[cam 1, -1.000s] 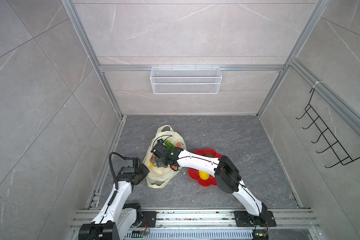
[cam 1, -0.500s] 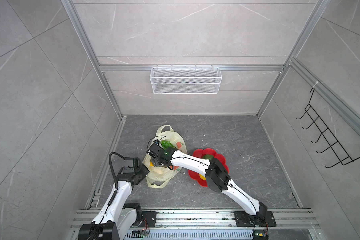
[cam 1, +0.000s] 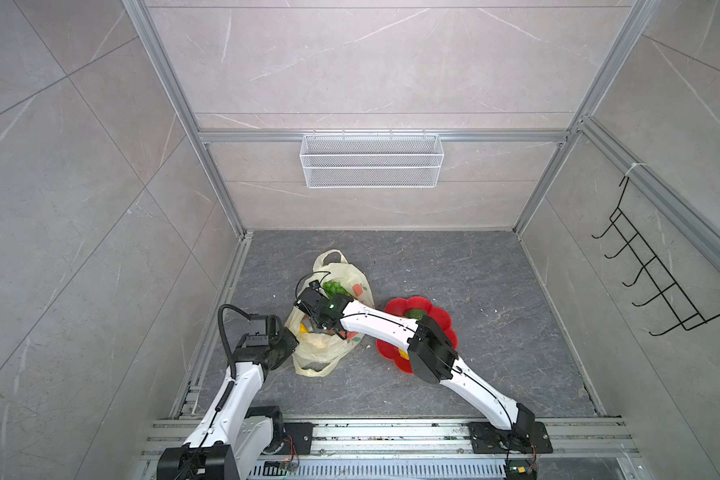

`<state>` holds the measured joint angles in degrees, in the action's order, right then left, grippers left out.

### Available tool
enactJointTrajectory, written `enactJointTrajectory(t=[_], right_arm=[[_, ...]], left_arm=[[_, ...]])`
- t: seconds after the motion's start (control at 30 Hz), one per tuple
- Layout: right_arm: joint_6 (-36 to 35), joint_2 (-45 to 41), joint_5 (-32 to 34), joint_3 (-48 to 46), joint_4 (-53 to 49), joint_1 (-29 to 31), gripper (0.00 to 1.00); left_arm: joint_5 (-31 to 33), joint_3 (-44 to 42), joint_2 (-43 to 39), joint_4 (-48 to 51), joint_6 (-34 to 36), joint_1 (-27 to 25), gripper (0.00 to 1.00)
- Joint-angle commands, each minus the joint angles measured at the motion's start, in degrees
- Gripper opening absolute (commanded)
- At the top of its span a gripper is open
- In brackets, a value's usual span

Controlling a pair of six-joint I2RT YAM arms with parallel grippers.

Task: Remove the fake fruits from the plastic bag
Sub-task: 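Grasp the dark purple fruit in the bag with the right gripper, then lift the dark purple fruit out and carry it over the red plate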

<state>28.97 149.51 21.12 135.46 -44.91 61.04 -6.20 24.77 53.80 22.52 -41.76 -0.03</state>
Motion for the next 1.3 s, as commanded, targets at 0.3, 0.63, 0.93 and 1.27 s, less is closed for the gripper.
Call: enactJointTrajectory(t=[0.3,0.63,0.93,1.27], right_arm=[[4.77,-19.99,-10.61,-24.74,19.19,-2.74,0.62],[12.01,-39.66,-20.84,-52.63,39.24,-7.13,0.61],[16.96,-60.97,-23.50,-77.69,48.93,-11.89,0.61],[19.60,-78.25,-25.83,-95.79,49.37,-15.94,0.59]], left_arm=[[0.02,0.44,-0.43,0.63,1.42,-0.26,0.00],[0.43,1.49,0.70,-1.68,3.08,-0.23,0.00],[2.35,2.09,1.35,-4.18,4.01,-0.29,0.00],[2.51,2.02,1.34,-4.42,4.14,-0.24,0.00]])
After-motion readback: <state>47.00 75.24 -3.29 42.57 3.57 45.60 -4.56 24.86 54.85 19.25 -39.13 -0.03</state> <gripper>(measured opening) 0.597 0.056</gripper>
